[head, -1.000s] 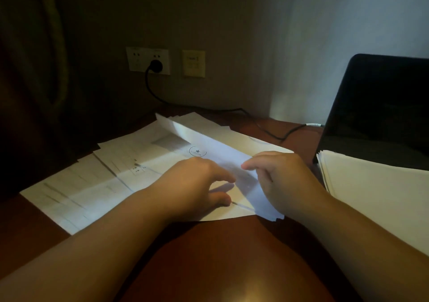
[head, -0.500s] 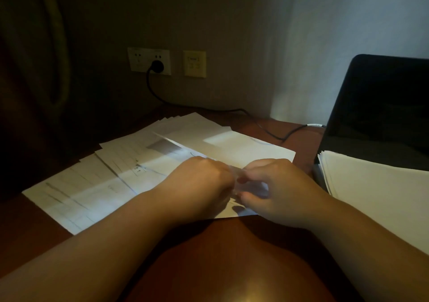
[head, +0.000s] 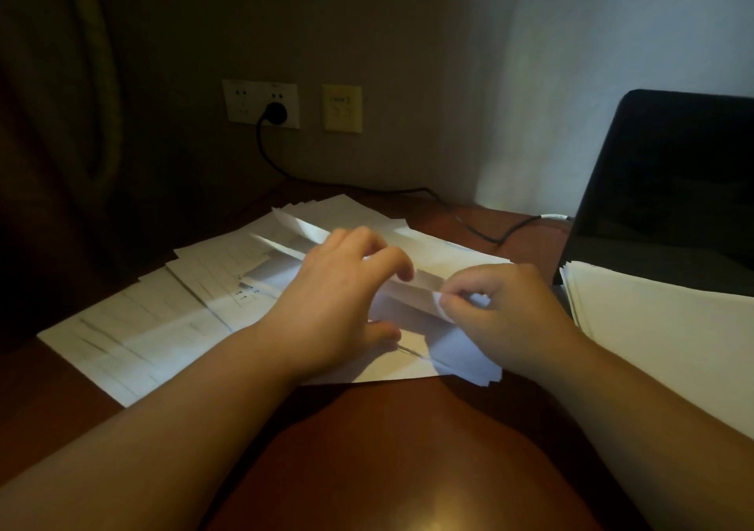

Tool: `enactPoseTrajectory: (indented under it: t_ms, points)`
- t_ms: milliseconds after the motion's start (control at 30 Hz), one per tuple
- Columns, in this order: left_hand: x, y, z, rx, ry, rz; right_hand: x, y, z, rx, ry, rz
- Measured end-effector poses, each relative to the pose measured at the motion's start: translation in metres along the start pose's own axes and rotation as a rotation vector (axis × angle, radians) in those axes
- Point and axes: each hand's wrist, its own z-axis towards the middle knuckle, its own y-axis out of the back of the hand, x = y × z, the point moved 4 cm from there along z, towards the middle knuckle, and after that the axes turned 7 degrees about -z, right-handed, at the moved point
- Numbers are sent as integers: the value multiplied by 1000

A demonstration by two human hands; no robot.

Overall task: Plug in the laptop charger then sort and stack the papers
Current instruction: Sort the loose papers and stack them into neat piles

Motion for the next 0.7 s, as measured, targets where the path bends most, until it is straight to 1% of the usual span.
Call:
enactPoseTrajectory:
  t_ms: [67,133,167,200,267,333,433,567,700]
  points:
    - [-3,4,0,-49,-42,61,-1,5,0,-101,-30,-49]
    - [-8,11,-1,-100,-103,83,-3,6,1,-157,-60,-106]
    - [-10,13,-2,-93,-137,77,-3,7,1,-179,-70,-119]
    - [-12,12,-2,-44,-156,60,-4,7,1,-208,-69,-130]
    - [-12,1,-3,126,-114,19,-5,9,1,-257,-64,-132]
    - [-6,-11,-4,219,-38,-2,-5,8,1,-254,-73,-144]
    - [1,-15,-4,241,41,-53,-4,4,1,-239,-64,-166]
    - [0,-15,-4,244,10,-51,3,5,0,-233,9,-166]
    - [-4,-12,-4,244,-49,-36,3,4,0,-206,123,-155]
